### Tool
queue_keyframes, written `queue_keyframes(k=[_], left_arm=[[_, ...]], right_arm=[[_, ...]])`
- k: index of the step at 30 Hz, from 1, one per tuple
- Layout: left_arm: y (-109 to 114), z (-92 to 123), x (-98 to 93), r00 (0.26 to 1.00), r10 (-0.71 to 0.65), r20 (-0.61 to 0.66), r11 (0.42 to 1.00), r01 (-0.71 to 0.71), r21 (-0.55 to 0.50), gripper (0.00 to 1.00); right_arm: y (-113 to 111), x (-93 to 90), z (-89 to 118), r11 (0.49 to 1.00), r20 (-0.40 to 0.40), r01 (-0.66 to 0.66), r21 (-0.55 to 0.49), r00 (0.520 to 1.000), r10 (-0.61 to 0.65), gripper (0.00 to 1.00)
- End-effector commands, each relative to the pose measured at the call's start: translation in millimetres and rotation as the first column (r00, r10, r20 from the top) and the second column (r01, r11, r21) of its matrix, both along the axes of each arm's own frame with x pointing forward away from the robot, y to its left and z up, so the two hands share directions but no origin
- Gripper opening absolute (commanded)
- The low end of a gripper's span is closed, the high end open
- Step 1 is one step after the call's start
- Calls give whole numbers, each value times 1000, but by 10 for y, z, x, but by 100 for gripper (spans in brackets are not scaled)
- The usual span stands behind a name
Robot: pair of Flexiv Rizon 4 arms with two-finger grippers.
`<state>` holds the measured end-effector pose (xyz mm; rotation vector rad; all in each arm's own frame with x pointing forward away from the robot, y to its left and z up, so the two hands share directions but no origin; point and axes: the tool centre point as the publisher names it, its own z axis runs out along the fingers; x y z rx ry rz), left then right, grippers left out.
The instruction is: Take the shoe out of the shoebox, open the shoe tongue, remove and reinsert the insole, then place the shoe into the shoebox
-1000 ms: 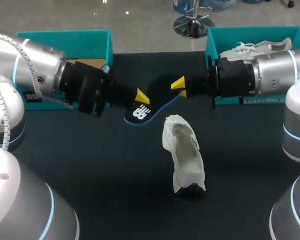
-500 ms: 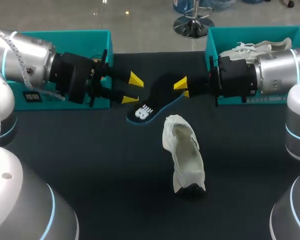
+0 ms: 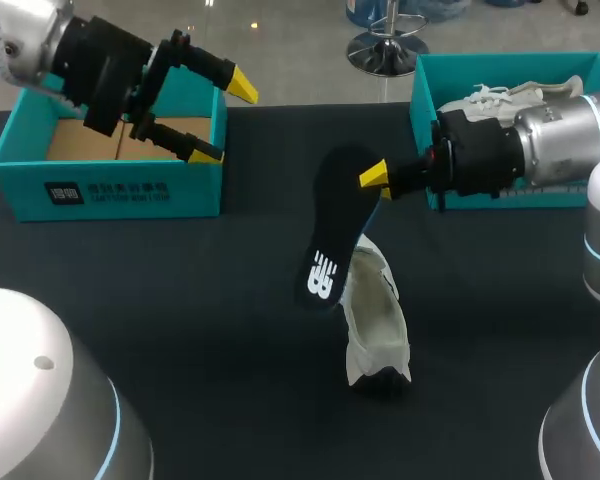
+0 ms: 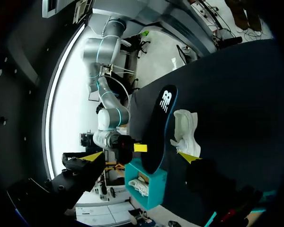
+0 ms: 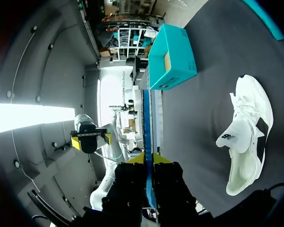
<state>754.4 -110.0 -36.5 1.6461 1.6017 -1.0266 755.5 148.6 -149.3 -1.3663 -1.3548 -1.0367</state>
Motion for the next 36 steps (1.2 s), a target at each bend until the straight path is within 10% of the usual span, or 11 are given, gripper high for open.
queue_keyframes(k=[1,5,36], left_arm=[[-136,218,76,987,-127,100,907,75,415,100],[-191,337,58,980,-145,137,811,38,584,100],[-421,153,125,997,-77,22,720,41,693,100]], right_arm=[[136,57,-33,1000,-4,-1,-2,1000,1,0],[146,57,-36,1000,-5,10,-1,1000,-10,0],[146,57,-36,1000,-5,10,-1,1000,-10,0]])
